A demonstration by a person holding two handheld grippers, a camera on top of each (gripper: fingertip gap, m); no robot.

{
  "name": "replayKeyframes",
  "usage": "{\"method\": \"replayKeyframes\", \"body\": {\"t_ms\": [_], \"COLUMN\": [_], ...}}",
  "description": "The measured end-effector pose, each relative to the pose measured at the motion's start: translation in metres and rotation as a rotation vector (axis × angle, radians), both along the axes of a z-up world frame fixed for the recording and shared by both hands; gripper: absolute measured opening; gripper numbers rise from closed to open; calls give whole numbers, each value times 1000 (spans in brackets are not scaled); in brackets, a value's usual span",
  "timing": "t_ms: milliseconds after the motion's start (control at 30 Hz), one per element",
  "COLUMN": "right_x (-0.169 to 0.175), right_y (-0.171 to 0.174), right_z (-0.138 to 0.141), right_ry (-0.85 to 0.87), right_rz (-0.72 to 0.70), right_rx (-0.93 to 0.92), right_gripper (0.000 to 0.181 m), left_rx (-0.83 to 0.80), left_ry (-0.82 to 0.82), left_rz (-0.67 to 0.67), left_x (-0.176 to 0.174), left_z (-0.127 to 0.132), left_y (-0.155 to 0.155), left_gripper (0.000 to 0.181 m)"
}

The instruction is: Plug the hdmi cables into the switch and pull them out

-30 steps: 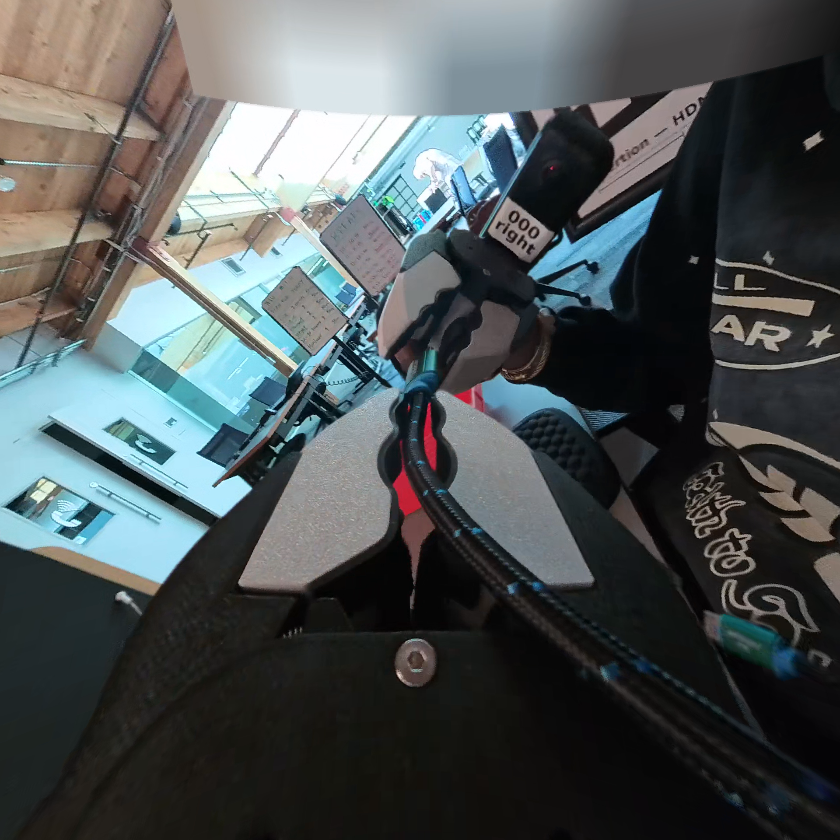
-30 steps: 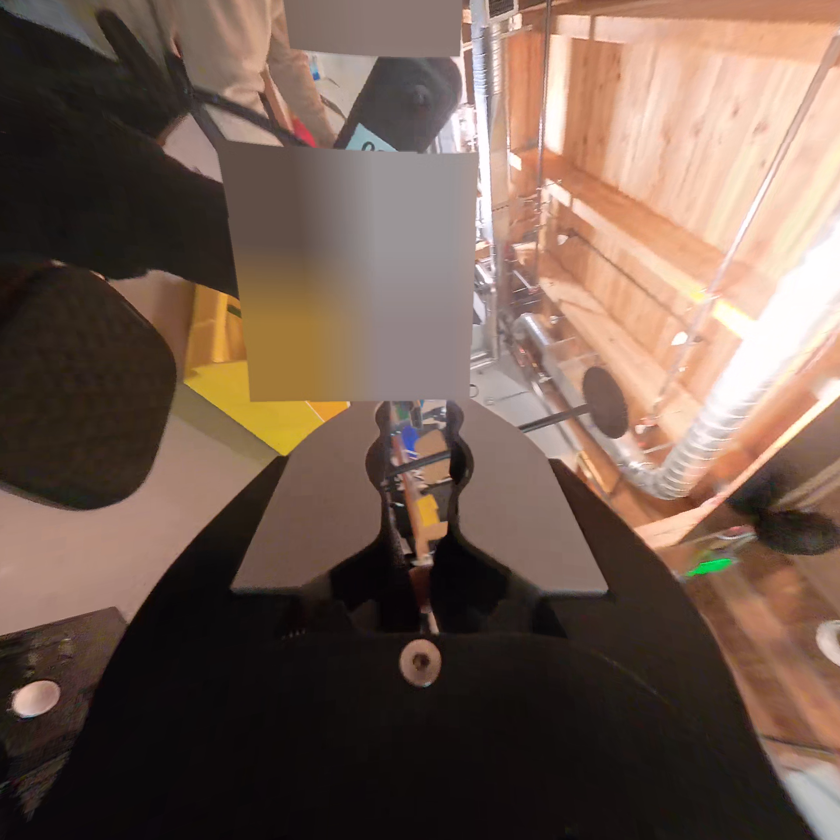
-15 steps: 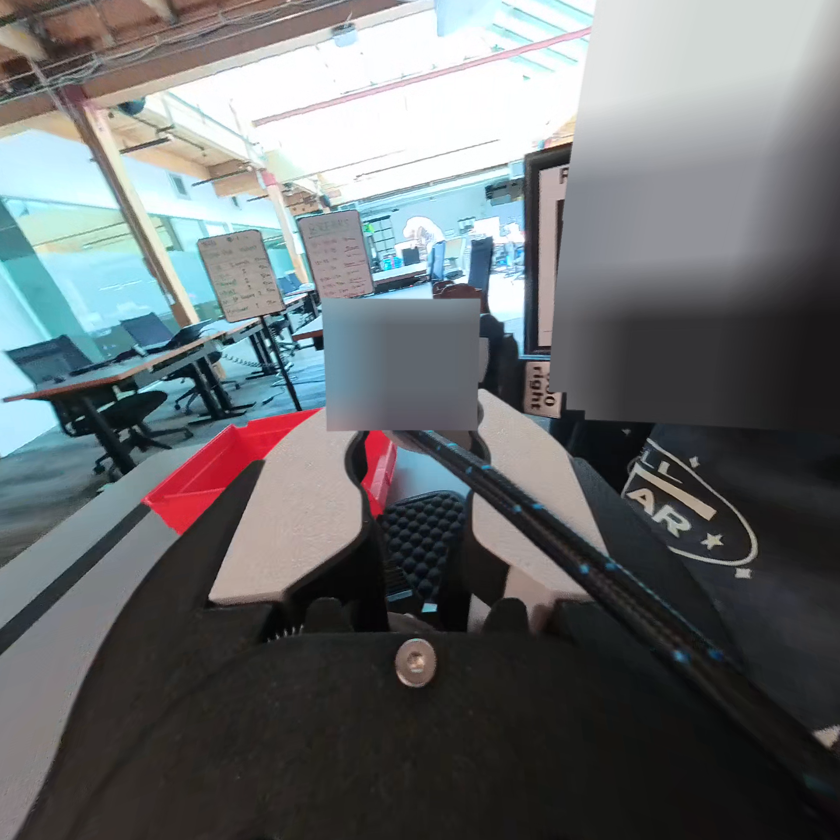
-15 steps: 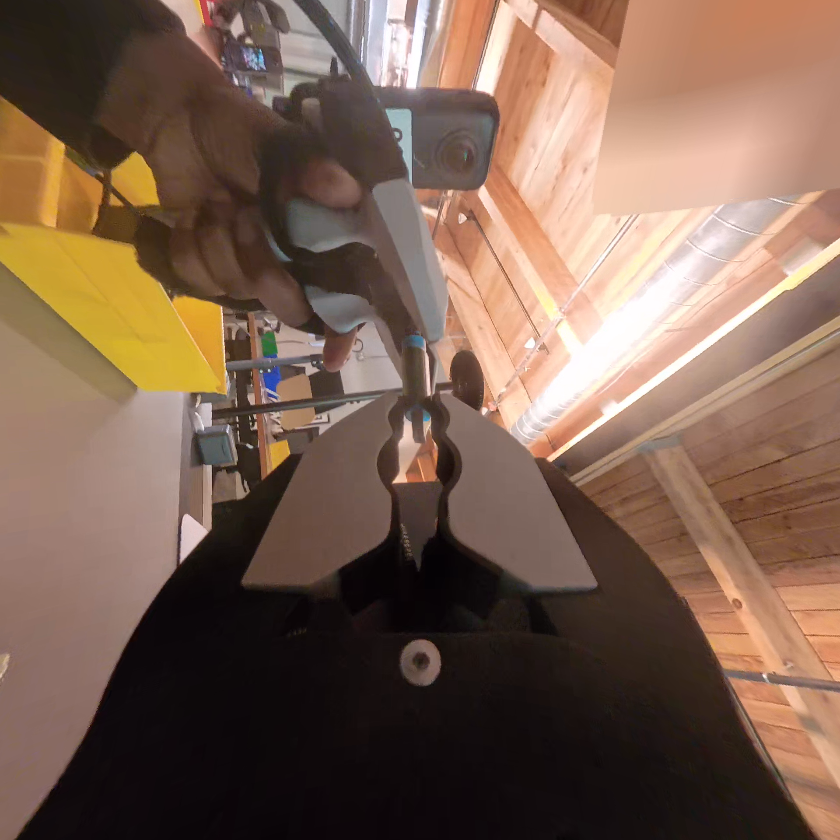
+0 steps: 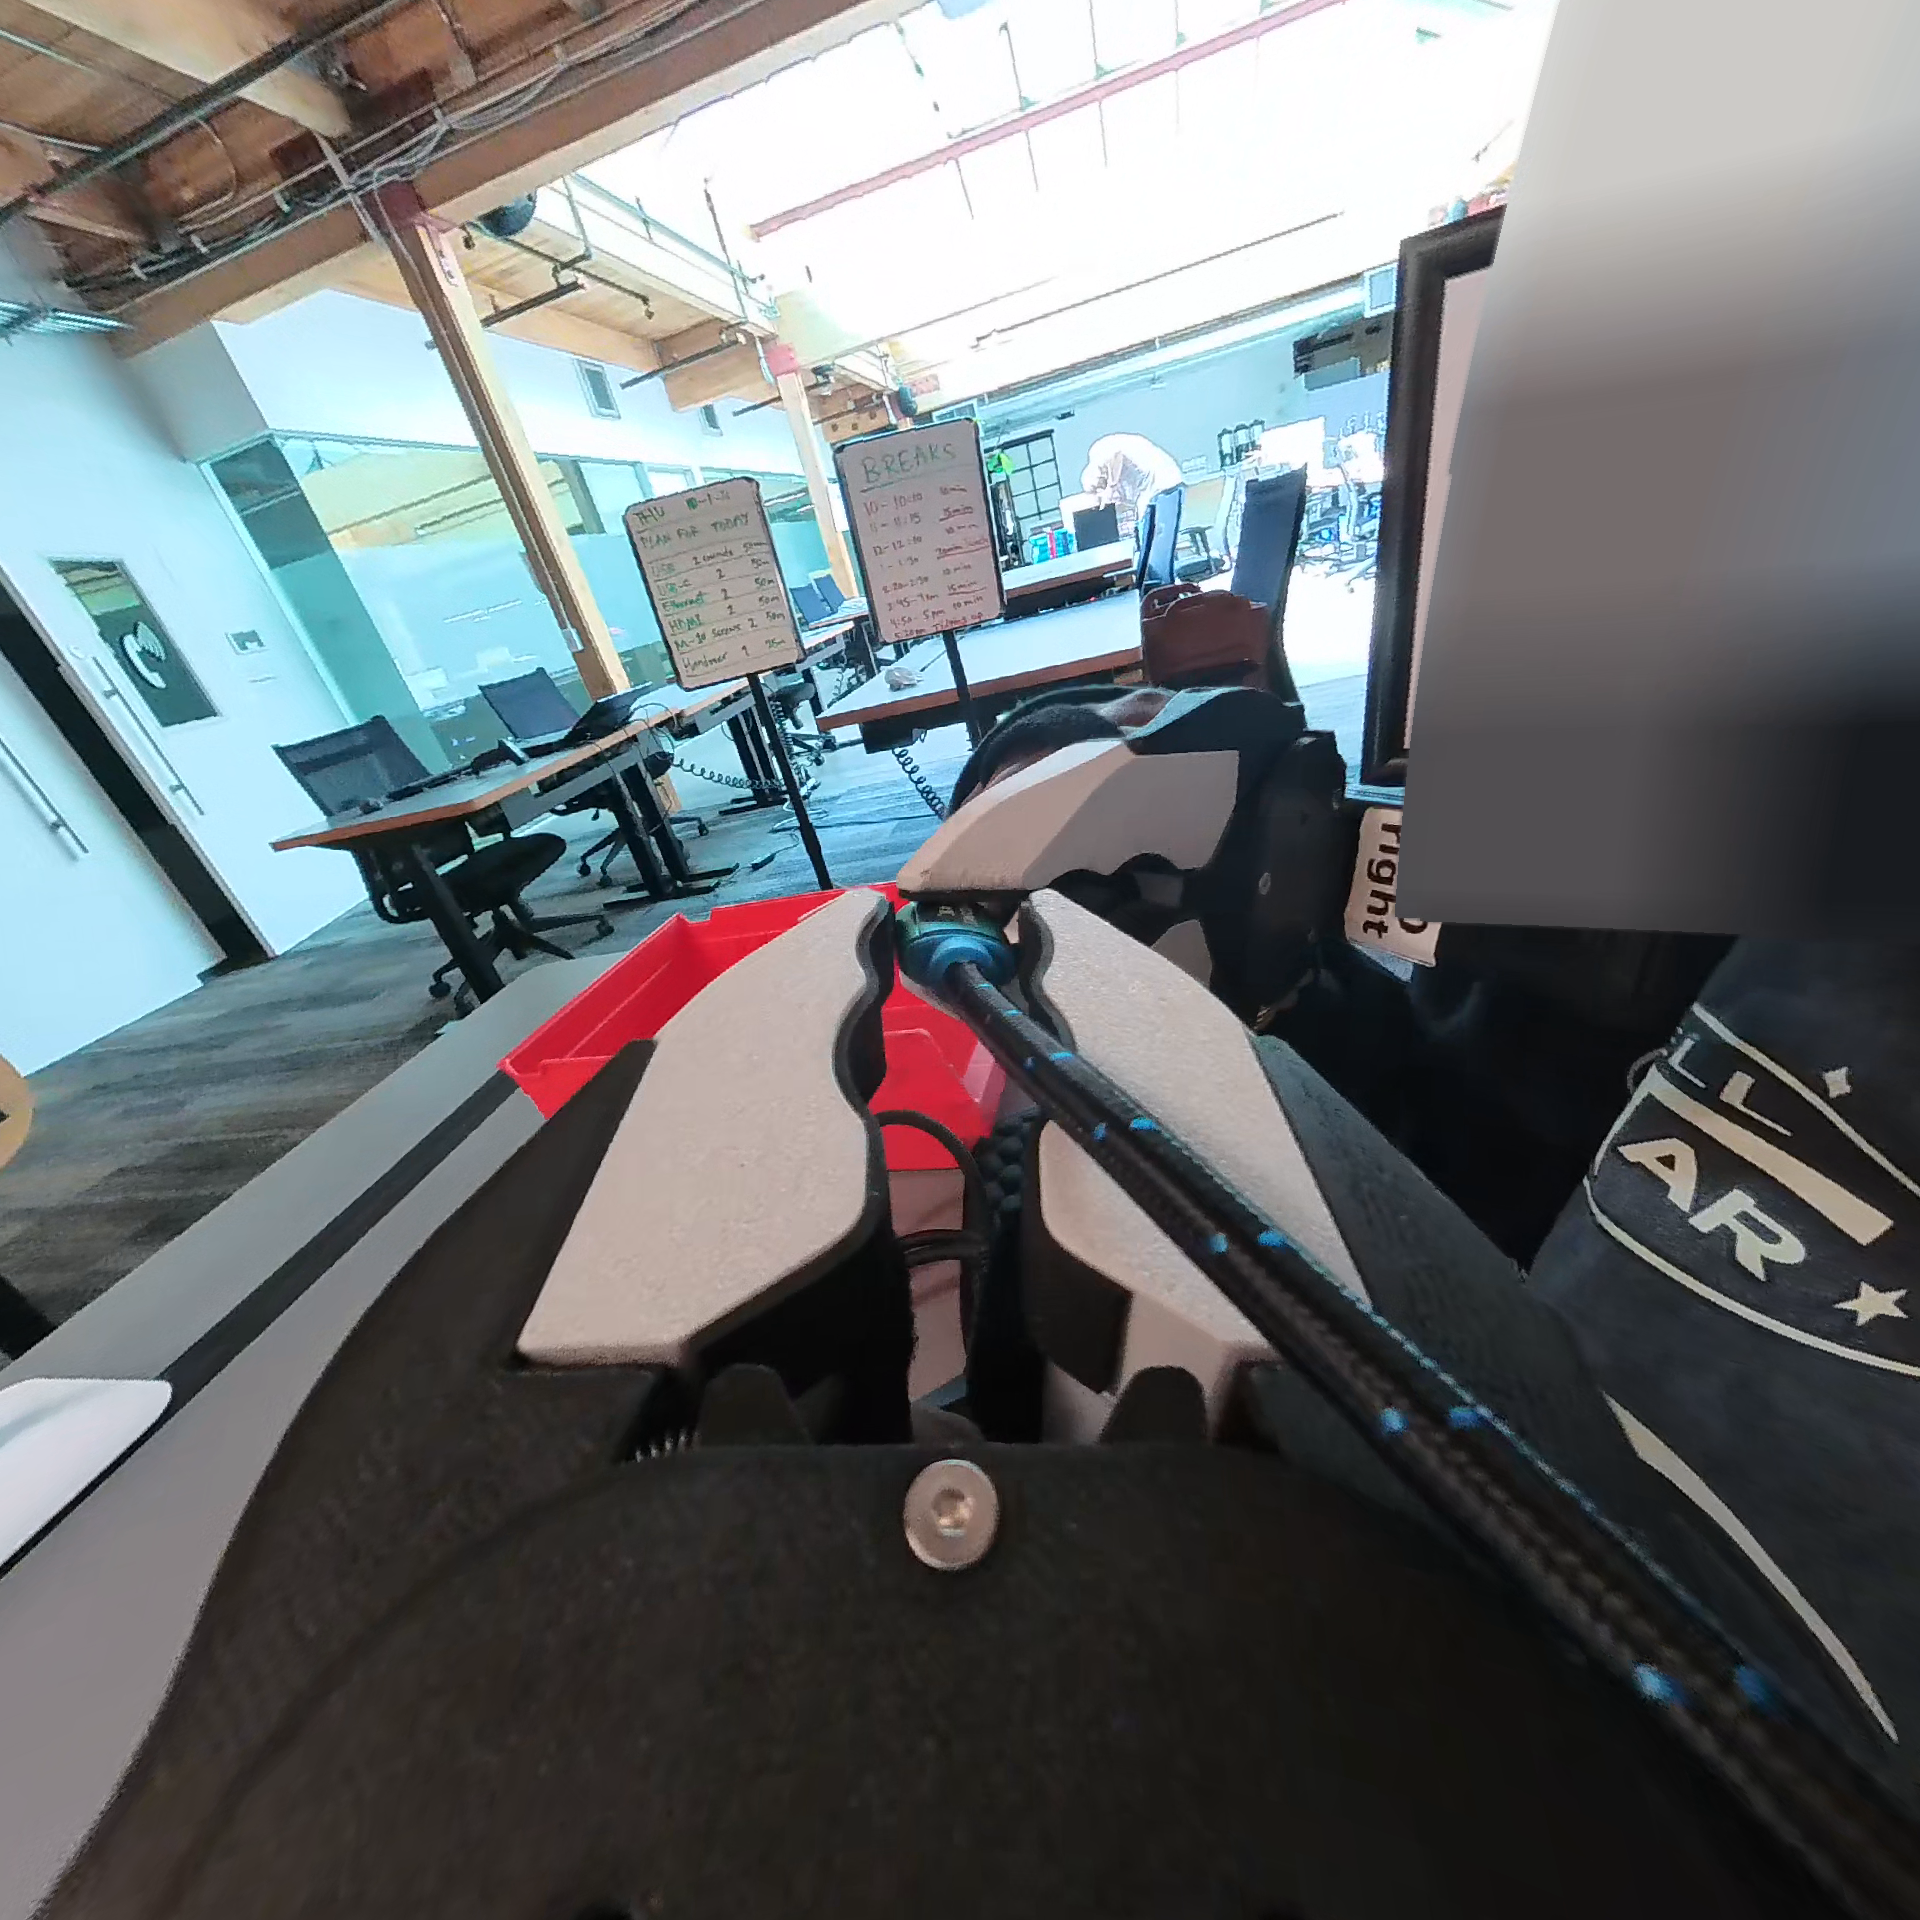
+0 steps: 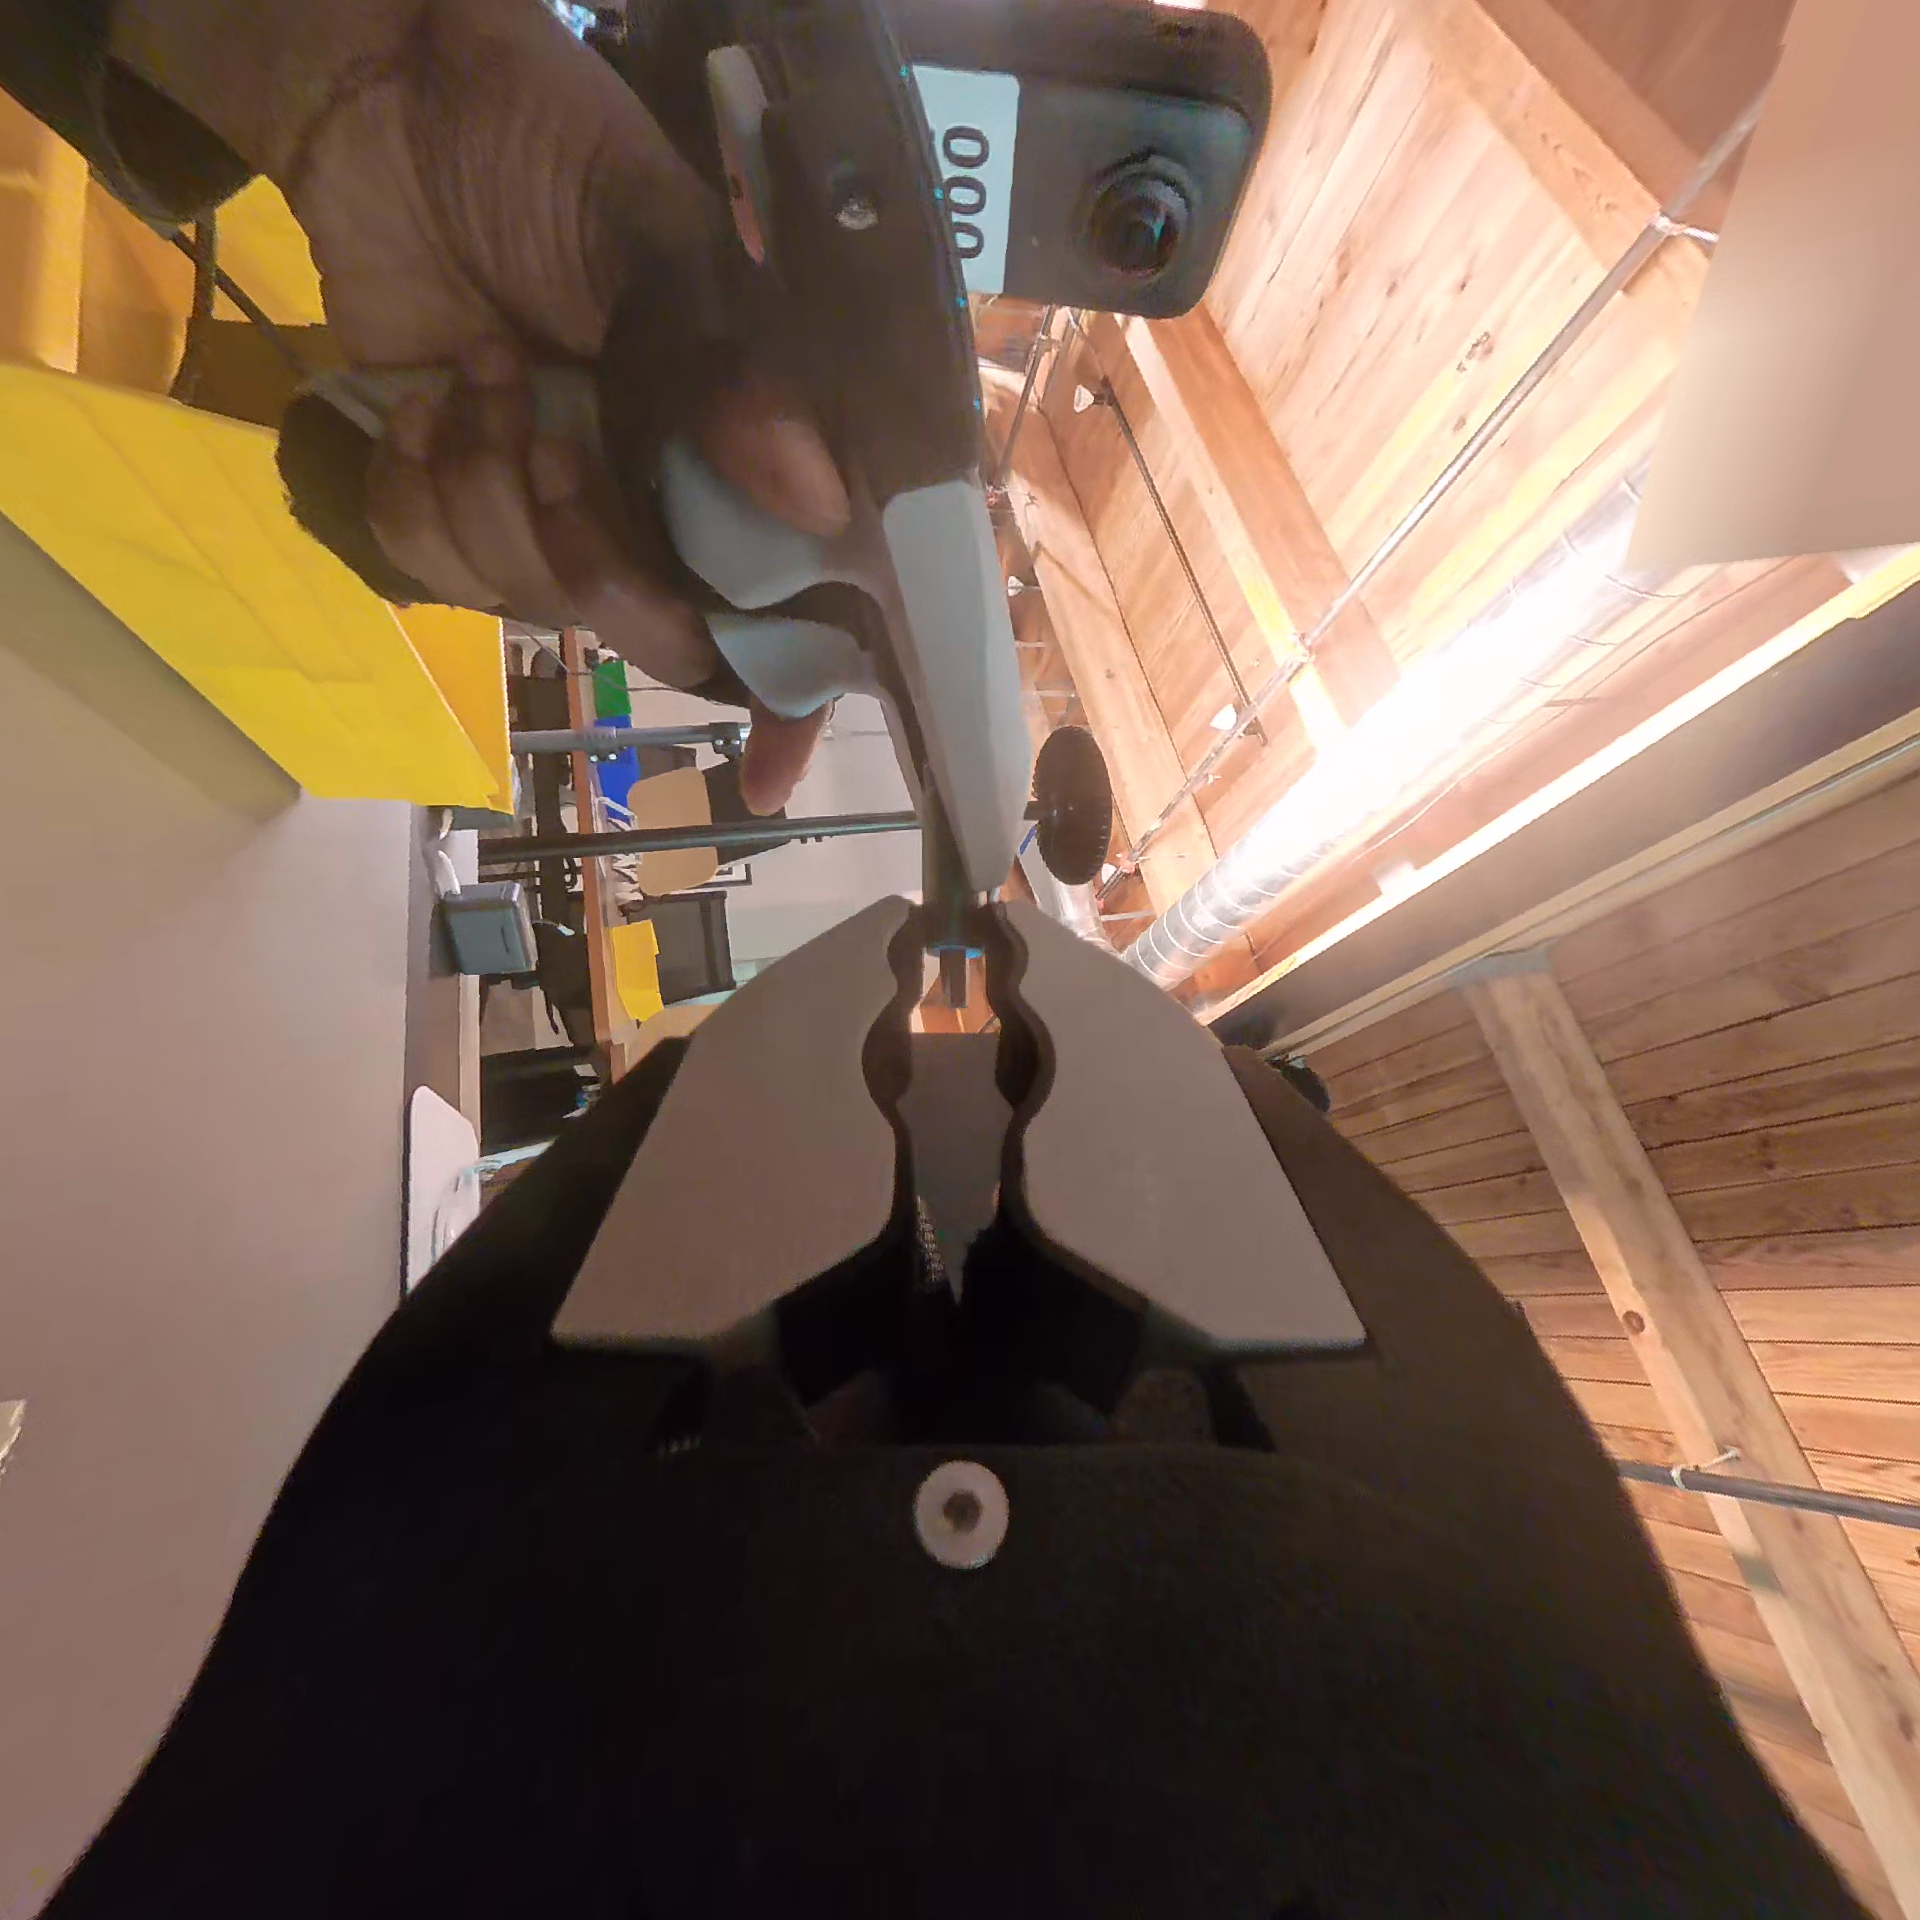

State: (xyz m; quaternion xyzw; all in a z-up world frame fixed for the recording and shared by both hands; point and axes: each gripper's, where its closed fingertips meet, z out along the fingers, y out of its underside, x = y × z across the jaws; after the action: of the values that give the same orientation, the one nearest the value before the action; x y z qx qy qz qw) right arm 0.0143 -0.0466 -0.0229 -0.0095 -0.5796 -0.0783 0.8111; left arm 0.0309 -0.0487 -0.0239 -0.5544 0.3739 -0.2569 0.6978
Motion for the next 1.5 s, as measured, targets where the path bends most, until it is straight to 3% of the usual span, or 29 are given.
{"method": "replayKeyframes", "body": {"t_ms": [400,467,600,667,733,800,867,933,1133,1167,1300,1500], "right_x": [0,1,8,18,33,50,59,60,46,46,38,29], "right_y": [2,1,7,14,20,34,61,72,68,64,60,42], "right_z": [1,1,-8,-30,-71,-122,-163,-192,-231,-233,-224,-149], "right_ry": [14,-2,-204,-412,-702,-973,-1102,-1215,-1389,-1423,-1390,-1097], "right_rz": [-18,38,199,239,217,71,-166,-294,-333,-309,-188,281], "right_rx": [-5,-101,-532,-745,-957,-1100,-1107,-1113,-1026,-1013,-1022,-1093], "right_gripper": [11,12,15,27,50,69,68,62,51,41,39,38], "left_rx": [15,26,32,32,33,40,47,49,66,68,82,74], "left_ry": [27,34,53,39,15,5,13,20,3,-3,31,174], "left_rz": [29,30,37,46,48,59,83,88,91,95,137,178], "left_x": [-1,0,-5,-13,-20,-27,-32,-35,-44,-45,-51,-47], "left_z": [-2,-1,-3,-1,2,5,6,7,12,13,10,-9], "left_y": [3,2,2,3,3,2,3,1,-3,-3,1,10], "left_gripper": [21,21,21,21,21,21,21,21,21,21,21,20]}}
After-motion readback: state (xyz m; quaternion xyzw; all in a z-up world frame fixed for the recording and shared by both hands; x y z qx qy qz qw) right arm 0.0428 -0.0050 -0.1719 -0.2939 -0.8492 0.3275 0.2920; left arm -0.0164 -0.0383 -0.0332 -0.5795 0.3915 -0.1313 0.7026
